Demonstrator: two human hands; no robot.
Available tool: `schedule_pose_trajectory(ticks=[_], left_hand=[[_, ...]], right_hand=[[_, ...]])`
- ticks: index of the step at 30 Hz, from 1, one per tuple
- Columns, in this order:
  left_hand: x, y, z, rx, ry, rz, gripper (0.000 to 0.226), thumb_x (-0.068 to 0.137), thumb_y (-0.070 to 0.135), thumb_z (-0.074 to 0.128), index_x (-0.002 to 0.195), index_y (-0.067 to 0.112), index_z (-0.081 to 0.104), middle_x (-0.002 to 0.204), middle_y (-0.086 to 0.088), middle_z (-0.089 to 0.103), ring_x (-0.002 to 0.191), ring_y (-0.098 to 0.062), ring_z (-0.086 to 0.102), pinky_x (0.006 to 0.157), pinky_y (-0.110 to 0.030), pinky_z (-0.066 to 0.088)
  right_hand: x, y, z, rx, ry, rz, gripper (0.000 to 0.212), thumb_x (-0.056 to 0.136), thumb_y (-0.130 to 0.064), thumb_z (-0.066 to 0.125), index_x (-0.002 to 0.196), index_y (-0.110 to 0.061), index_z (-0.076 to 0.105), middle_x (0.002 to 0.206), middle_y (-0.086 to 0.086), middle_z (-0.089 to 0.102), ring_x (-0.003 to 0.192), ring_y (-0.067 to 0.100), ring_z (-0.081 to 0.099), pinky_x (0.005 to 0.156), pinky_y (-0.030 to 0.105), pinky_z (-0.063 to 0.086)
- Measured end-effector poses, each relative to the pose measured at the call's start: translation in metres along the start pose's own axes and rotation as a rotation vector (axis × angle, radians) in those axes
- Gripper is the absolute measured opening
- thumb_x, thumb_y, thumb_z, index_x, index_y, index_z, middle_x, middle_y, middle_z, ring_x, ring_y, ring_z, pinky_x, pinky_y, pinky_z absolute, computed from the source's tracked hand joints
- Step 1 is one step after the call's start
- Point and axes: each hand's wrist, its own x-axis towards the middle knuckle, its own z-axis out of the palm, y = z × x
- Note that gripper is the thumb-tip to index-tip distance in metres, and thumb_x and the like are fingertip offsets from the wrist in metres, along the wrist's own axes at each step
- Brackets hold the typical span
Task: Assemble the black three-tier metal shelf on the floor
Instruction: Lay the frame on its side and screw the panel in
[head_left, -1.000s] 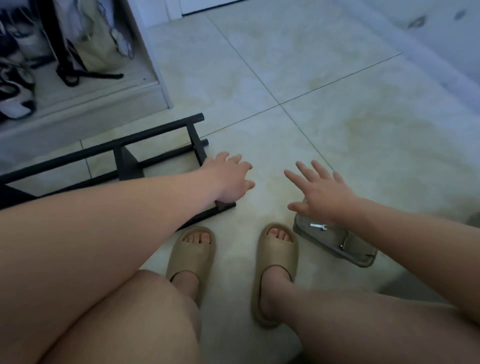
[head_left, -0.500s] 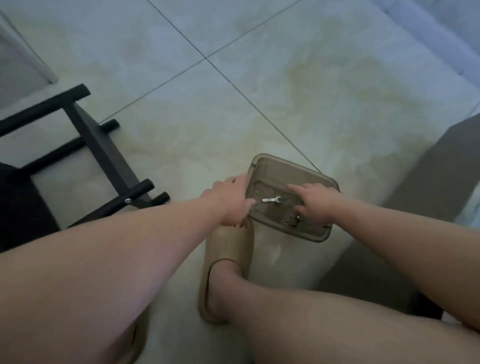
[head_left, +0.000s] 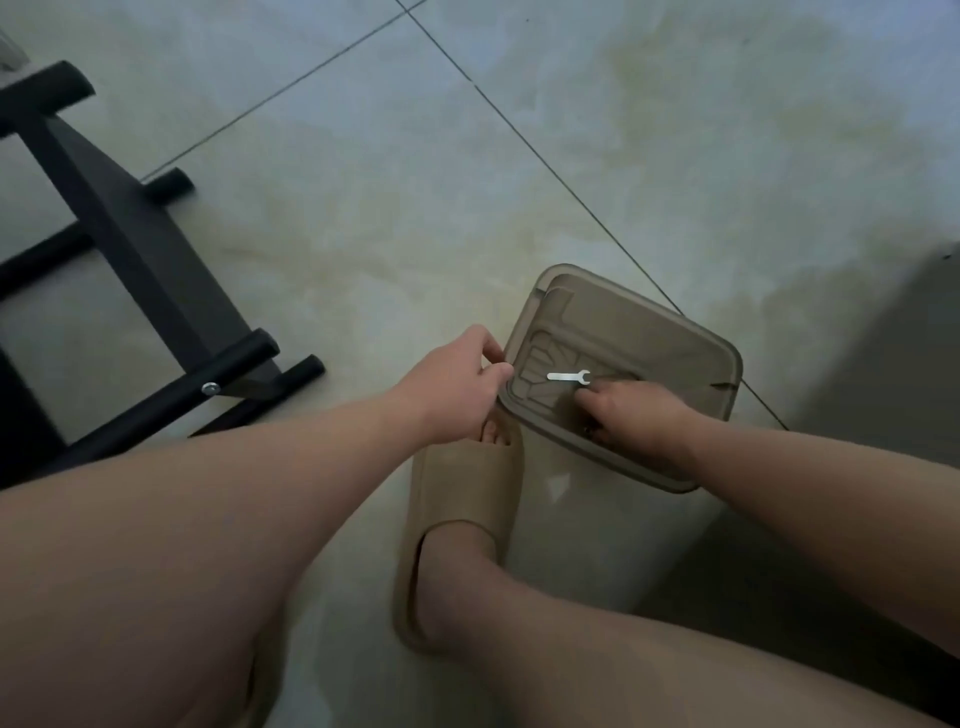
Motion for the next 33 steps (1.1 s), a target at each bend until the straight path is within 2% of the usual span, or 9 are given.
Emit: schedule_pose_trajectory(ticks=[4, 7, 11, 16, 21, 24, 27, 31, 33], left_hand=[[-0.001, 0.000, 0.000, -0.013, 0.002, -0.010, 0.012, 0.104, 0.034, 0.047, 0.109, 0.023, 0.049, 0.084, -0.005, 0.068, 0.076, -0.020, 0.064, 0.074, -0.038, 0.053], [-0.002, 0.001, 0.001, -0.022, 0.005, -0.020, 0.013, 0.104, 0.035, 0.047, 0.109, 0.023, 0.049, 0.083, -0.003, 0.067, 0.073, -0.019, 0.065, 0.070, -0.034, 0.051], [-0.002, 0.002, 0.001, -0.028, 0.003, -0.039, 0.014, 0.104, 0.037, 0.046, 0.110, 0.024, 0.049, 0.083, -0.003, 0.066, 0.076, -0.019, 0.064, 0.069, -0.033, 0.049], [-0.004, 0.003, 0.001, -0.063, -0.006, -0.051, 0.013, 0.104, 0.037, 0.047, 0.109, 0.025, 0.049, 0.081, -0.003, 0.066, 0.073, -0.019, 0.064, 0.069, -0.034, 0.050], [-0.002, 0.002, 0.001, -0.075, -0.004, -0.055, 0.015, 0.104, 0.037, 0.047, 0.111, 0.024, 0.050, 0.084, -0.004, 0.066, 0.075, -0.021, 0.065, 0.076, -0.039, 0.055], [-0.002, 0.002, 0.001, -0.080, -0.004, -0.066, 0.015, 0.103, 0.038, 0.048, 0.110, 0.025, 0.051, 0.087, -0.005, 0.066, 0.084, -0.024, 0.065, 0.083, -0.044, 0.055], [-0.005, 0.004, 0.000, -0.070, -0.007, -0.070, 0.018, 0.104, 0.038, 0.047, 0.113, 0.023, 0.050, 0.090, -0.005, 0.067, 0.083, -0.023, 0.066, 0.084, -0.044, 0.056], [-0.017, 0.009, -0.010, -0.044, 0.001, -0.146, 0.036, 0.105, 0.042, 0.044, 0.128, 0.015, 0.047, 0.111, -0.010, 0.066, 0.100, -0.030, 0.065, 0.092, -0.043, 0.052], [-0.026, 0.015, -0.023, -0.094, 0.006, -0.225, 0.034, 0.106, 0.038, 0.041, 0.120, 0.009, 0.051, 0.108, -0.013, 0.068, 0.091, -0.027, 0.068, 0.083, -0.039, 0.051]], right_hand=[[-0.004, -0.002, 0.002, -0.048, 0.077, -0.031, 0.026, 0.103, -0.031, 0.047, 0.124, -0.016, 0.051, 0.132, 0.006, 0.054, 0.113, 0.031, 0.060, 0.077, 0.039, 0.050], [-0.007, -0.008, 0.001, -0.037, 0.145, -0.087, 0.027, 0.104, -0.030, 0.044, 0.128, -0.020, 0.050, 0.135, 0.004, 0.052, 0.113, 0.029, 0.060, 0.079, 0.041, 0.053], [-0.001, -0.013, -0.004, -0.049, 0.158, -0.131, 0.027, 0.106, -0.027, 0.041, 0.129, -0.022, 0.054, 0.142, -0.001, 0.050, 0.119, 0.027, 0.058, 0.084, 0.040, 0.052], [0.002, -0.011, -0.002, -0.022, 0.189, -0.175, 0.034, 0.106, -0.026, 0.041, 0.139, -0.024, 0.047, 0.152, 0.000, 0.042, 0.129, 0.025, 0.051, 0.084, 0.036, 0.049], [0.007, -0.009, 0.001, -0.007, 0.197, -0.234, 0.028, 0.106, -0.028, 0.042, 0.129, -0.020, 0.056, 0.139, 0.000, 0.051, 0.121, 0.026, 0.055, 0.075, 0.033, 0.041], [0.009, -0.009, 0.003, -0.004, 0.198, -0.191, 0.022, 0.104, -0.027, 0.045, 0.119, -0.015, 0.055, 0.135, 0.004, 0.053, 0.116, 0.029, 0.057, 0.073, 0.034, 0.041], [0.005, -0.006, -0.002, 0.024, 0.233, -0.122, 0.025, 0.100, -0.029, 0.048, 0.116, -0.011, 0.056, 0.127, 0.008, 0.057, 0.106, 0.032, 0.061, 0.068, 0.035, 0.042], [-0.020, 0.000, -0.030, 0.101, 0.322, -0.062, 0.024, 0.094, -0.030, 0.055, 0.111, -0.012, 0.057, 0.114, 0.006, 0.059, 0.097, 0.032, 0.063, 0.066, 0.035, 0.044], [-0.037, -0.003, -0.056, 0.135, 0.393, -0.064, 0.021, 0.093, -0.028, 0.059, 0.107, -0.013, 0.058, 0.109, 0.005, 0.059, 0.093, 0.030, 0.063, 0.067, 0.036, 0.045]])
